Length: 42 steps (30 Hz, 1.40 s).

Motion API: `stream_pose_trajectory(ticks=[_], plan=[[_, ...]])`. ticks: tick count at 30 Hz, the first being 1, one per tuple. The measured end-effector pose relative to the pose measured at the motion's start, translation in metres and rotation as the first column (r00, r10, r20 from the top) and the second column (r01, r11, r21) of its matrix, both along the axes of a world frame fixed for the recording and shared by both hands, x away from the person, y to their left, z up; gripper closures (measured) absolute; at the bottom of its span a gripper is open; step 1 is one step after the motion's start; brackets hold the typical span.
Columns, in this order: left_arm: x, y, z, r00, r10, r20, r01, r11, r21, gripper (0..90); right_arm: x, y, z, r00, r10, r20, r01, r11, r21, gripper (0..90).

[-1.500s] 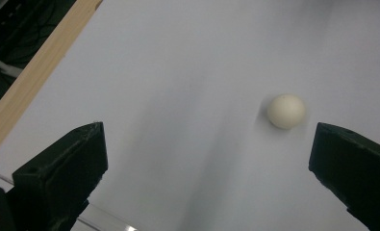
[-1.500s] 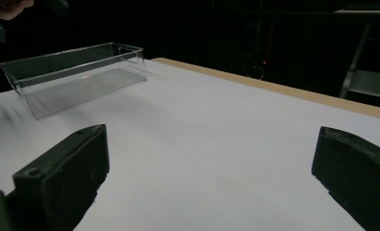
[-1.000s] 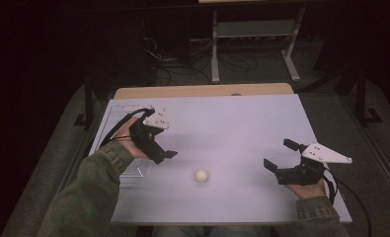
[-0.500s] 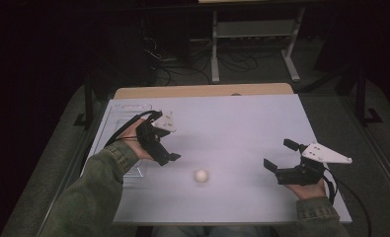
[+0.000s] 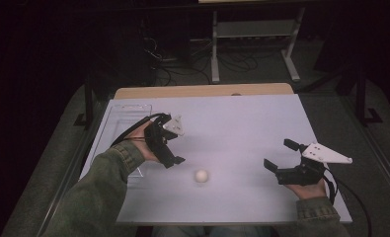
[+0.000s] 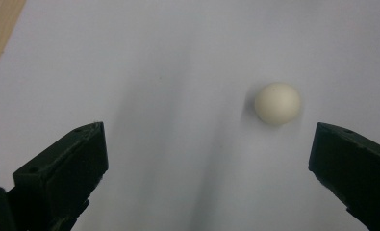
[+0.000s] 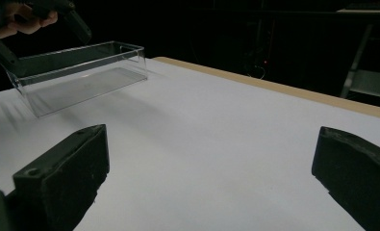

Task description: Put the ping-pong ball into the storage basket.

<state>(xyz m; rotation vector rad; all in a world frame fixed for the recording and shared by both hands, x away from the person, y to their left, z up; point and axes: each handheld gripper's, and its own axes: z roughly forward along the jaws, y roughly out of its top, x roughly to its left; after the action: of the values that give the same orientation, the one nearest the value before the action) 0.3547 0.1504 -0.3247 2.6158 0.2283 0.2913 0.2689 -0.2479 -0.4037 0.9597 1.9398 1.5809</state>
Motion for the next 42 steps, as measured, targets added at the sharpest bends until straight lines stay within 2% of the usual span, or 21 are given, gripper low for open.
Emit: stream_pose_trajectory(ticks=[4,11,14,25,35,42], plan=[[0.0,-0.004,-0.002,1.0,-0.009,-0.004,0.009,0.9999,0.013,0.0,0.0,0.0,0.0,1.0,0.003,-0.002,-0.003,1.0,0.001,0.0],[0.0,-0.013,-0.007,0.9993,-0.031,-0.02,0.032,0.9975,0.063,0.0,0.0,0.0,0.0,1.0,0.002,-0.001,-0.002,1.0,0.0,0.0],[-0.001,-0.016,-0.009,0.9991,-0.033,-0.028,0.035,0.997,0.068,0.0,0.0,0.0,0.0,1.0,0.002,-0.001,-0.002,1.0,0.0,0.0],[0.0,-0.026,-0.016,0.9973,-0.055,-0.048,0.061,0.9907,0.122,0.0,0.0,0.0,0.0,1.0,0.003,-0.002,-0.003,1.0,-0.002,0.0],[-0.001,-0.035,-0.022,0.995,-0.071,-0.071,0.082,0.9833,0.163,0.0,0.0,0.0,0.0,1.0,0.005,-0.004,-0.005,1.0,-0.002,0.0],[-0.002,-0.042,-0.028,0.9922,-0.094,-0.083,0.109,0.9714,0.211,0.0,0.0,0.001,0.0,1.0,0.008,-0.003,-0.008,1.0,-0.008,0.0]])
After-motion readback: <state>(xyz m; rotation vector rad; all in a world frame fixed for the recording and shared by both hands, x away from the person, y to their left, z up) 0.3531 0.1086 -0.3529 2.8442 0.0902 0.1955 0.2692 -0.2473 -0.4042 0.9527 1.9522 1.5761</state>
